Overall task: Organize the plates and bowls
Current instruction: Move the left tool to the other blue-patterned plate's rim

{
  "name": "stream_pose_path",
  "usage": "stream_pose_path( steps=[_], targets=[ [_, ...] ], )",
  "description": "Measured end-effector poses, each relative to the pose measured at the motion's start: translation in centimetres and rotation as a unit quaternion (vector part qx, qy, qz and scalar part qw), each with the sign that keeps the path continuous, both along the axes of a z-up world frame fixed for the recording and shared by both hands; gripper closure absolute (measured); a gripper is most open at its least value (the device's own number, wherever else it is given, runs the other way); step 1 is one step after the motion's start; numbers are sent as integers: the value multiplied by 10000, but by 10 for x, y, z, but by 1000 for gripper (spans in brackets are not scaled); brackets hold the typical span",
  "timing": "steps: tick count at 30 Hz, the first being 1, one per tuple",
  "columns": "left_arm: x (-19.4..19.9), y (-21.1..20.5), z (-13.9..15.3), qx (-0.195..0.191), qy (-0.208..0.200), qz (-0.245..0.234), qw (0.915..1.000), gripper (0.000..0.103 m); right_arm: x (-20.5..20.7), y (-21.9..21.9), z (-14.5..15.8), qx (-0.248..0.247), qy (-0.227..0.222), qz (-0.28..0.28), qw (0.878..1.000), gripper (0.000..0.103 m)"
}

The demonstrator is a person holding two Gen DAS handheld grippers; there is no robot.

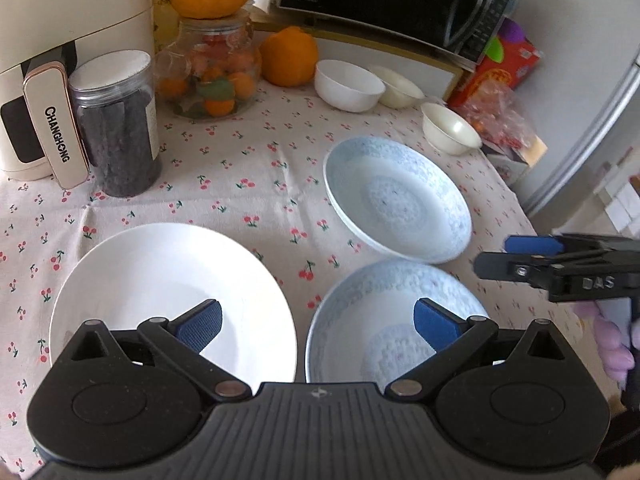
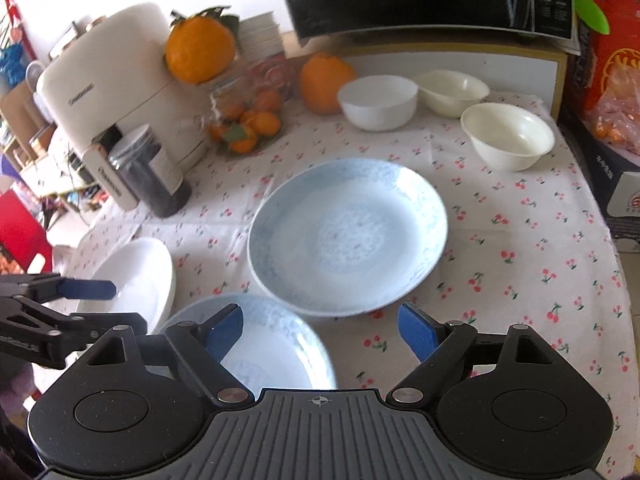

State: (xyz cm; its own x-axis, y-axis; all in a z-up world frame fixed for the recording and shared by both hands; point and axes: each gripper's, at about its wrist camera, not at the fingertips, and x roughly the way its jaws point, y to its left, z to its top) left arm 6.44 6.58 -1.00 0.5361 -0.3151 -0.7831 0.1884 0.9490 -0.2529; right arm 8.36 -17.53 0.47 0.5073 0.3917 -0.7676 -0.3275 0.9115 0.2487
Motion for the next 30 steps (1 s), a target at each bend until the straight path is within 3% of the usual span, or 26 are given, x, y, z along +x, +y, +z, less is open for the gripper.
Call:
stream_pose_path(
  steps=[8,16,21,30],
  targets=[
    [-20,-8,-1,-225,347,-670,9969,8,-6,5,-5,-16,196,88,9998,16],
    [-39,-25,-6,-324,842,-1411,9859,18,-6,8,-12,27,543,122,9984,17],
    [-39,-23,-16,-392,1219,-1435,9813,26,-5,11,-18,-12,736,183,9971,17],
    [-38,-13,-31,-544,1628,-1059,9794,37,-5,17,-30,-69,977,276,9948,17]
  ],
)
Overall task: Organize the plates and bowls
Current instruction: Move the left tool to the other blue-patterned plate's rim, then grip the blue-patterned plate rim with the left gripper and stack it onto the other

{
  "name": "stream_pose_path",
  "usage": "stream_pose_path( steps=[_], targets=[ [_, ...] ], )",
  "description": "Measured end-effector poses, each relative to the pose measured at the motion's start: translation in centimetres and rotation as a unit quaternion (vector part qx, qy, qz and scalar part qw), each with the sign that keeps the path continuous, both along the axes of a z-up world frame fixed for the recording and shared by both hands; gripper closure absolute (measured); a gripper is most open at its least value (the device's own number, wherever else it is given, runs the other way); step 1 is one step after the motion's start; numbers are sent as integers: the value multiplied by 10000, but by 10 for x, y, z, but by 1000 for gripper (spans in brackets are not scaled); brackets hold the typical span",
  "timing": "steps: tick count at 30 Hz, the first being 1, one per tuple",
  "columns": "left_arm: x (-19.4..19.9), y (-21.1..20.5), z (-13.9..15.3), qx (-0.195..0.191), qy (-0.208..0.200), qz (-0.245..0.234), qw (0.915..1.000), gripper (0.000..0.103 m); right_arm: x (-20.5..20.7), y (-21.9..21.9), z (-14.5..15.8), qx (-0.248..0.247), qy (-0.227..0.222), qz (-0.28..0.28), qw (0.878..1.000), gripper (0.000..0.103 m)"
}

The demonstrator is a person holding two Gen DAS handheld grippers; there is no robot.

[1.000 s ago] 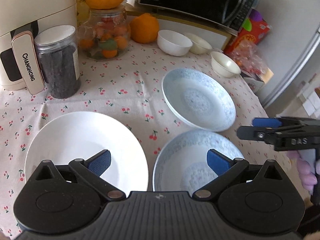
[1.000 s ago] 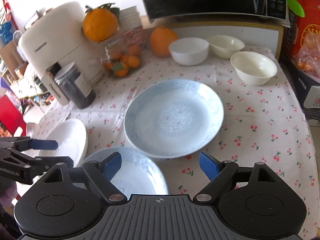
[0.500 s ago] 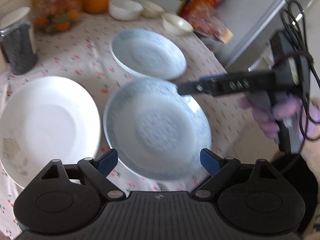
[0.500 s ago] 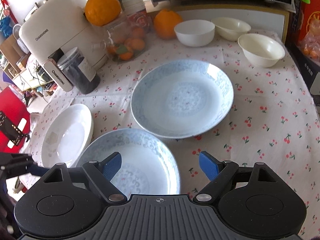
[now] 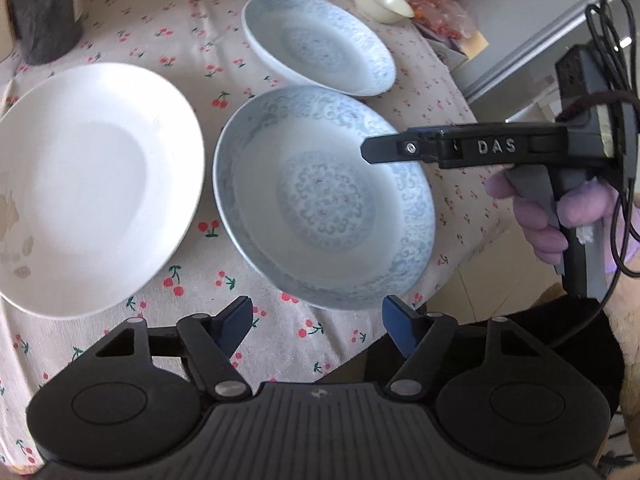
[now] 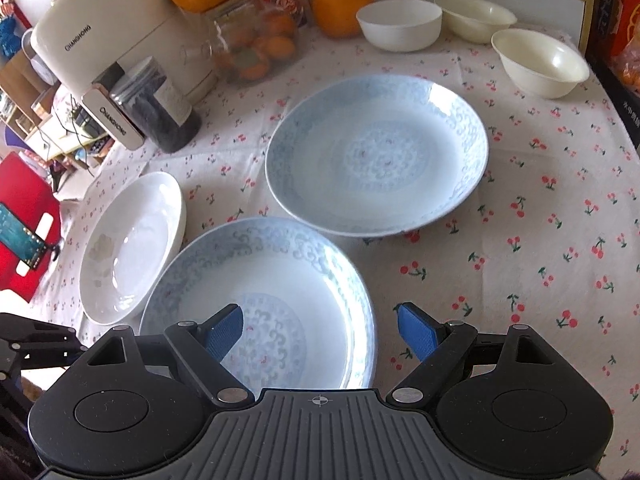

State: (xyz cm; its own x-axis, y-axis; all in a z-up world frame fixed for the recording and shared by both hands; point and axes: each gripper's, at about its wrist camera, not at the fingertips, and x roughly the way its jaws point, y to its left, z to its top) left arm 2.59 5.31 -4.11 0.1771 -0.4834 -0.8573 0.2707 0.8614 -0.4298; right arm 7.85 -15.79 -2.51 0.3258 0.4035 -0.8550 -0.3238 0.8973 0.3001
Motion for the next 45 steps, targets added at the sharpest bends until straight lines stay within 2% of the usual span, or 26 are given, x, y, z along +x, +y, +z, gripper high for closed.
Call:
stream_pose_path(
  steps=[6,11,17,21,26,29,31,34,45],
  targets=[
    [3,6,-6,-129,23,407,9991,47,-1,2,-6,21,153,35,9999,17],
    [5,8,-10,-229,31,658,9976,60,-1,4,-13,109,336,0,9994,17],
    [6,6,-16,-217,32,798,9966,73,-3,6,-18,33,349,24,9994,17],
    [7,3,-18,-157,-9,819,9965,75,-5,8,-18,-10,302,38,9995,18],
    [6,2,-18,-51,-47,831,9965,83,-6,10,-16,-124,230,60,9996,34],
    [5,3,-18,-42,-48,869,9962,83,-4,5,-15,-199,230,-65,9995,51],
    [4,3,-17,-38,-54,870,9962,83,-2,0,-15,-195,261,-174,9993,67],
    [3,2,-16,-23,-81,883,9961,83,2,-7,-16,-178,320,-275,9989,78],
    [0,9,-8,-126,-122,1021,9946,83,-1,-8,-4,-165,194,-124,9996,81]
  ],
)
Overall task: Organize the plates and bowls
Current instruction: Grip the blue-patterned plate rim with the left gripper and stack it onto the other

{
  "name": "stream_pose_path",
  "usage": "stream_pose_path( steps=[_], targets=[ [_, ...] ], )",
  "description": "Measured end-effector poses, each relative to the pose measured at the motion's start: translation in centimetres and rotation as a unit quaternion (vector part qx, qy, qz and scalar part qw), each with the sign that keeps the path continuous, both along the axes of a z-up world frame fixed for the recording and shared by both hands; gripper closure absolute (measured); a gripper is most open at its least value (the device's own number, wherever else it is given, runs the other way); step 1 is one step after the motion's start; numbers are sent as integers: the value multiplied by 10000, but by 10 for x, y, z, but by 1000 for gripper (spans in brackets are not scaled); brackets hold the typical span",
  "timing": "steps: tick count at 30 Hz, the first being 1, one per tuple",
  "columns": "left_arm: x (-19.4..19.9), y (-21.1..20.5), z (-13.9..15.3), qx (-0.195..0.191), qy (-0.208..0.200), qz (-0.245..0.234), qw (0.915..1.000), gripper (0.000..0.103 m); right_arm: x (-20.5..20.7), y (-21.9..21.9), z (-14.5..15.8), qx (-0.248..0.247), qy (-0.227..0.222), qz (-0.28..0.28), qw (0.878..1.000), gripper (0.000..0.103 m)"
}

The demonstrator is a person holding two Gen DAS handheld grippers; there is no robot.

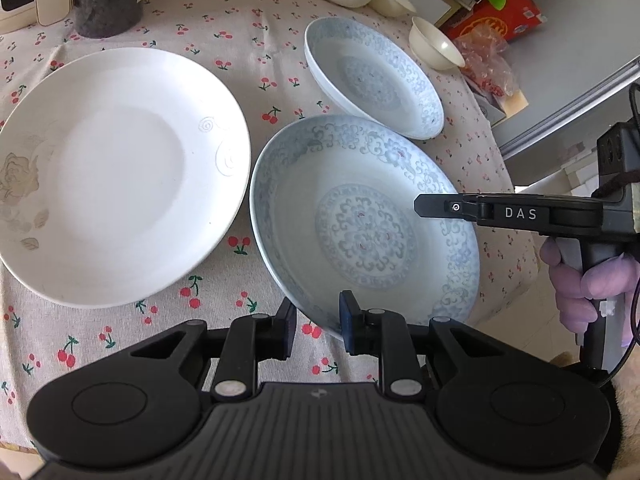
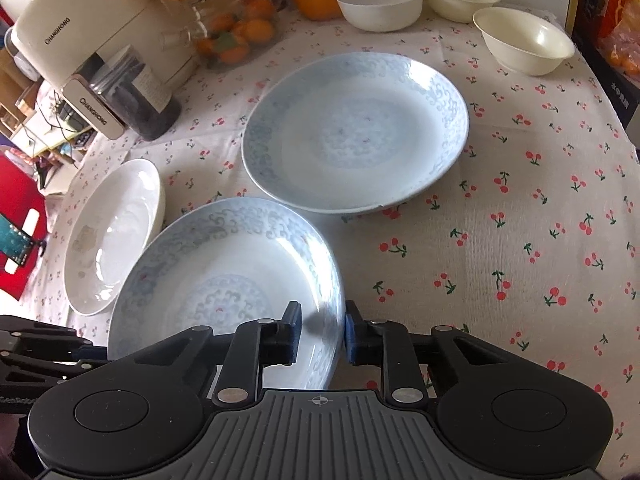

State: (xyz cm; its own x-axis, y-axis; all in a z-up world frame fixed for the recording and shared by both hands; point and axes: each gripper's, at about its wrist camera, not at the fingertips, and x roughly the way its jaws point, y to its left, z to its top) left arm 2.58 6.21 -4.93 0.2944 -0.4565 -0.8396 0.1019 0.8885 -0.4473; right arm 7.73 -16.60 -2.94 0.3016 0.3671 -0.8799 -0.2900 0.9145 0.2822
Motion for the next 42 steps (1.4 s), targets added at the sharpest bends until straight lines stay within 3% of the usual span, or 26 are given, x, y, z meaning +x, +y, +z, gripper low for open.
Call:
stream_pose_path(
  steps=[19,42],
  targets=[
    [2,2,23,-234,-370,144,9989,83,10,-18,28,327,-274,-283,9987,81],
    [54,-26,30,-100,-567,460,9973,83,68,-49,29,571,-454,-1291,9889,81]
  ],
)
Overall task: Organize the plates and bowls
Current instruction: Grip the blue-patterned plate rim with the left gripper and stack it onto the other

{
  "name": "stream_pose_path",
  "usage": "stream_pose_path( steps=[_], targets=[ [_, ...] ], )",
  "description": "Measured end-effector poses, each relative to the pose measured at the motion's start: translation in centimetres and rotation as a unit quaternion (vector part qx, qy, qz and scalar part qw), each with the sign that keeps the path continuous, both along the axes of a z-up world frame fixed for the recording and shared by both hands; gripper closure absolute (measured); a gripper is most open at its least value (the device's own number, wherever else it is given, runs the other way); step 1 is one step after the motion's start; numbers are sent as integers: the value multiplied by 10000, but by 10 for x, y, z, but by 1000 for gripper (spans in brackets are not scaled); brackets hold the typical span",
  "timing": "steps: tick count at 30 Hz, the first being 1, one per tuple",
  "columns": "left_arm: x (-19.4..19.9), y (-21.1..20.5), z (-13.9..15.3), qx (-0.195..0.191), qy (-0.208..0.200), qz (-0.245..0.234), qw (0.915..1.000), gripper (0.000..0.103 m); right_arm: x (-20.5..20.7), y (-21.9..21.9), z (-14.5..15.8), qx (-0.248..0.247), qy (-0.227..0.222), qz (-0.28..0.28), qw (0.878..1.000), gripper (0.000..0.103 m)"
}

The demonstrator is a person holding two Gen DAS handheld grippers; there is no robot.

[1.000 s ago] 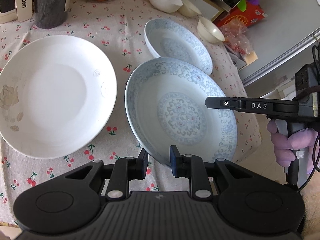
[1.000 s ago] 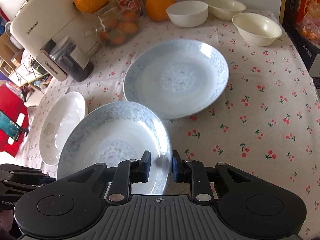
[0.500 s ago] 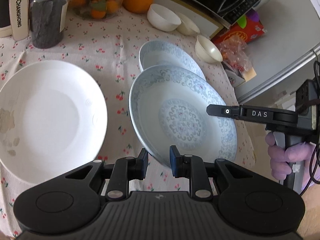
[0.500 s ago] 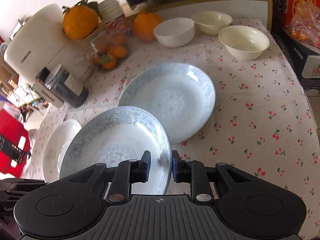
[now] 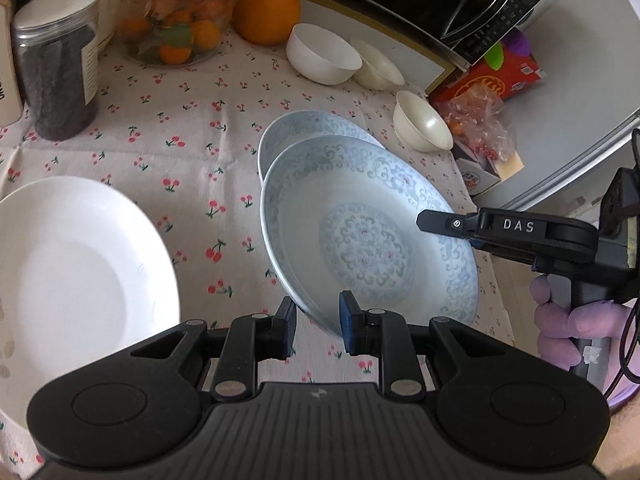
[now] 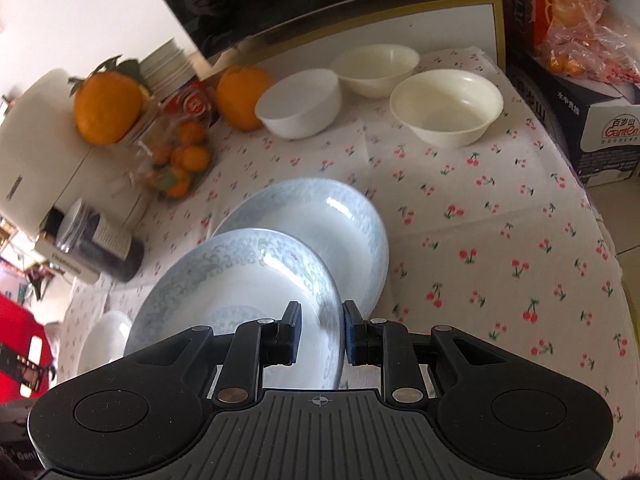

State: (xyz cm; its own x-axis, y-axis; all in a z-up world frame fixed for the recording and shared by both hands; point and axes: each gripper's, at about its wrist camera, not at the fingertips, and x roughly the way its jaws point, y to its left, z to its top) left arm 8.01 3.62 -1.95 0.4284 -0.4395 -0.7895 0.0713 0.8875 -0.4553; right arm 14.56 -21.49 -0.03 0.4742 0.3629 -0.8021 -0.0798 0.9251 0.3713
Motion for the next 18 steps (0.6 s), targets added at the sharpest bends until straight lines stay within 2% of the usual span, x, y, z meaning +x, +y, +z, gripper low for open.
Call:
stream_pose_path(
  steps=[7,18],
  targets=[
    [15,-5,-7,183,92,192,9996,83,17,1,-9,-36,32,-211,9998,81],
    [32,-15,-11,518,-83,356,9980,83,34,-1,-23,-53,55,-559,9984,81]
  ],
)
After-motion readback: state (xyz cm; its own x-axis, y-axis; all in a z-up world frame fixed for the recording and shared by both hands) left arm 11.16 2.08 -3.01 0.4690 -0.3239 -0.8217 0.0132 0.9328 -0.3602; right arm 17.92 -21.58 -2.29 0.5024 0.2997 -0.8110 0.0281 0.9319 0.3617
